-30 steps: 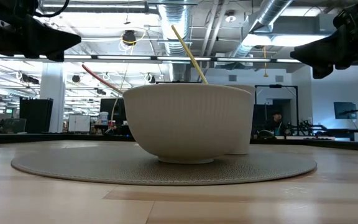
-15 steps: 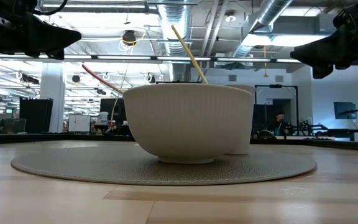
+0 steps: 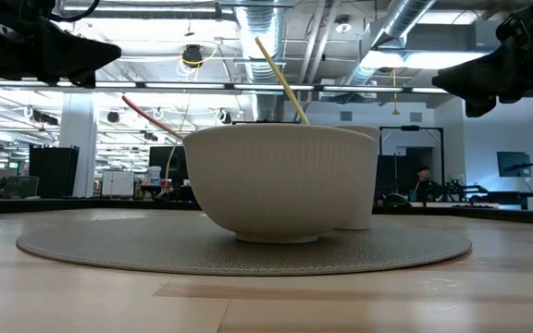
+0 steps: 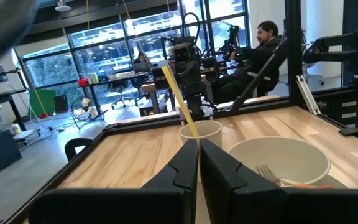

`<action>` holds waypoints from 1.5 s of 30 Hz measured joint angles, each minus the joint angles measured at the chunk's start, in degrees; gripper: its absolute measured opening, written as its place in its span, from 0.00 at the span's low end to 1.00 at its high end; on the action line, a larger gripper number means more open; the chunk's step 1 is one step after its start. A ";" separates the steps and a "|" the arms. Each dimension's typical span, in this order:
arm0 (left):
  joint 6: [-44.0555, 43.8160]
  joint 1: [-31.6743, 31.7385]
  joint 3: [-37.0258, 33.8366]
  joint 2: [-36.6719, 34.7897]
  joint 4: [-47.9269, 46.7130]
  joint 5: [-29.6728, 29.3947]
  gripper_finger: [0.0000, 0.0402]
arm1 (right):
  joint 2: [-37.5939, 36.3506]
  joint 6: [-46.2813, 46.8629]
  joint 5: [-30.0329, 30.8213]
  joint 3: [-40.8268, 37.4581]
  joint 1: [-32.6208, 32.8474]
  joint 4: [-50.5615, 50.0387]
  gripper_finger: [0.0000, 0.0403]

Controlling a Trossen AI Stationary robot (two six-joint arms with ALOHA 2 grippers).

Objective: Pick & Place Utensil
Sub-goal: Return to Home Position

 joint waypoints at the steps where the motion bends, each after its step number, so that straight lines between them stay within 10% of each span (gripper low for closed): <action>1: 0.00 -0.02 0.00 0.00 0.02 0.02 0.04 | -0.01 0.02 0.02 0.00 0.02 0.00 0.26; 45: -0.39 -0.02 0.00 0.00 0.83 -1.95 0.04 | 0.00 0.01 0.01 0.00 0.01 0.00 0.26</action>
